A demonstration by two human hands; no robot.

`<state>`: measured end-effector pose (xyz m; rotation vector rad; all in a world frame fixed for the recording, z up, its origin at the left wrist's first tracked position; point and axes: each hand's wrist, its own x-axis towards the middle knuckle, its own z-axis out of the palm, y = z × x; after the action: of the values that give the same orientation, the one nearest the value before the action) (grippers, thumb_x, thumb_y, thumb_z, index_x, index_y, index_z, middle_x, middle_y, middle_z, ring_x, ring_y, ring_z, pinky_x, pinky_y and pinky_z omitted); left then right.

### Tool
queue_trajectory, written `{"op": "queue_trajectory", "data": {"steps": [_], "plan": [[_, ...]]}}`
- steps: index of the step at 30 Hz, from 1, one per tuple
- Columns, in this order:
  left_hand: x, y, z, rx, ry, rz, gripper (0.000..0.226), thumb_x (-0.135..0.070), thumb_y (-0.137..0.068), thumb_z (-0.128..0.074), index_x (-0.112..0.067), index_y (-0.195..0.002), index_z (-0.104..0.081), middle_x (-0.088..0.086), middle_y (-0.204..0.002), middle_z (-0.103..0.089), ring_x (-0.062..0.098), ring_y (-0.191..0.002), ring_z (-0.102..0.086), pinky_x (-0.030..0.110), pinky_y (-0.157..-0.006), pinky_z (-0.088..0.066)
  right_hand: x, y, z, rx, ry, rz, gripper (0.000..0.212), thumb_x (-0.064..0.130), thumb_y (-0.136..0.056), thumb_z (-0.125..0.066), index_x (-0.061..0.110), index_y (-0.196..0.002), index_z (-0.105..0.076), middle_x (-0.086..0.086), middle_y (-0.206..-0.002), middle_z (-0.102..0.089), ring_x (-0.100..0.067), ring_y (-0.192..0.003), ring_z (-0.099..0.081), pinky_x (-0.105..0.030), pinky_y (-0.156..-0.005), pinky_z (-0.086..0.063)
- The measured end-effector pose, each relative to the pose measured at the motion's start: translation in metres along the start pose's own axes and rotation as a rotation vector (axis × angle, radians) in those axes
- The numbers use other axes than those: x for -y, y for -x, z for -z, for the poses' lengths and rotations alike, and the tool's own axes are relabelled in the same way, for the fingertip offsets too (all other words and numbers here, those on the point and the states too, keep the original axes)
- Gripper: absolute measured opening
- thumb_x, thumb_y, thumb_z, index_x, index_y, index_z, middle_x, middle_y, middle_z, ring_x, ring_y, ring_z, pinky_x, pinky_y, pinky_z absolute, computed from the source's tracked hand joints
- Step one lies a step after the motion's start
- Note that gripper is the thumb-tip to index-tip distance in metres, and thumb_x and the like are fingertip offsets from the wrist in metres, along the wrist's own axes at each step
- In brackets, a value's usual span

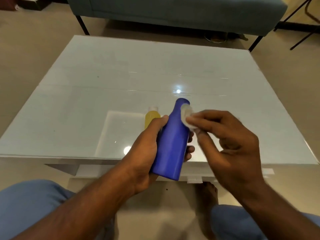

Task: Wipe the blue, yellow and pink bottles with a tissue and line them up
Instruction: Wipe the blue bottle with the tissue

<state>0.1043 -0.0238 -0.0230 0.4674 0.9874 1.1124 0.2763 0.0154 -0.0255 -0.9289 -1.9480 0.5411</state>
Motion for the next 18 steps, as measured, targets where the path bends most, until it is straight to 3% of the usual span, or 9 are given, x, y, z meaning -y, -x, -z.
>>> {"op": "queue_trajectory", "data": {"steps": [3, 7, 13, 16, 18], "plan": [[0.002, 0.002, -0.004, 0.054, -0.022, 0.045, 0.054, -0.052, -0.1, -0.041, -0.008, -0.123, -0.064, 0.018, -0.104, -0.075, 0.03, -0.08, -0.072, 0.039, -0.073, -0.061, -0.005, -0.004, 0.002, -0.004, 0.026, 0.01, 0.034, -0.008, -0.092, -0.071, 0.013, -0.119, -0.074, -0.006, -0.119, -0.069, -0.012, -0.116, -0.067, -0.017, -0.091, -0.055], [0.0, -0.002, -0.003, -0.023, 0.042, 0.005, 0.045, -0.048, -0.103, -0.042, -0.017, -0.108, -0.074, 0.015, -0.094, -0.074, 0.025, -0.071, -0.068, 0.039, -0.067, -0.058, 0.001, 0.008, -0.002, 0.109, 0.014, 0.127, 0.029, -0.005, -0.086, -0.071, 0.007, -0.111, -0.079, -0.009, -0.117, -0.071, -0.021, -0.113, -0.069, -0.023, -0.088, -0.058], [0.003, -0.004, 0.001, 0.063, -0.13, 0.054, 0.055, -0.055, -0.1, -0.038, -0.013, -0.124, -0.063, 0.017, -0.099, -0.073, 0.029, -0.077, -0.066, 0.04, -0.075, -0.055, -0.006, -0.006, 0.004, 0.015, 0.174, 0.089, 0.034, -0.002, -0.093, -0.066, 0.008, -0.125, -0.073, -0.005, -0.125, -0.065, -0.004, -0.118, -0.061, -0.013, -0.095, -0.052], [0.001, -0.007, 0.001, 0.02, -0.083, 0.049, 0.052, -0.055, -0.099, -0.045, -0.014, -0.123, -0.068, 0.014, -0.105, -0.072, 0.027, -0.085, -0.065, 0.044, -0.083, -0.052, 0.004, 0.007, -0.003, 0.113, 0.102, 0.119, 0.033, -0.004, -0.091, -0.066, 0.007, -0.121, -0.076, -0.009, -0.125, -0.066, -0.017, -0.118, -0.064, -0.02, -0.093, -0.056], [-0.003, -0.008, 0.001, 0.032, 0.068, 0.096, 0.052, -0.053, -0.1, -0.047, -0.013, -0.122, -0.072, 0.013, -0.109, -0.068, 0.024, -0.092, -0.064, 0.039, -0.088, -0.052, 0.016, 0.02, -0.009, 0.251, 0.066, 0.224, 0.029, 0.005, -0.094, -0.062, 0.008, -0.118, -0.078, -0.01, -0.123, -0.068, -0.023, -0.113, -0.066, -0.031, -0.096, -0.056]]}}
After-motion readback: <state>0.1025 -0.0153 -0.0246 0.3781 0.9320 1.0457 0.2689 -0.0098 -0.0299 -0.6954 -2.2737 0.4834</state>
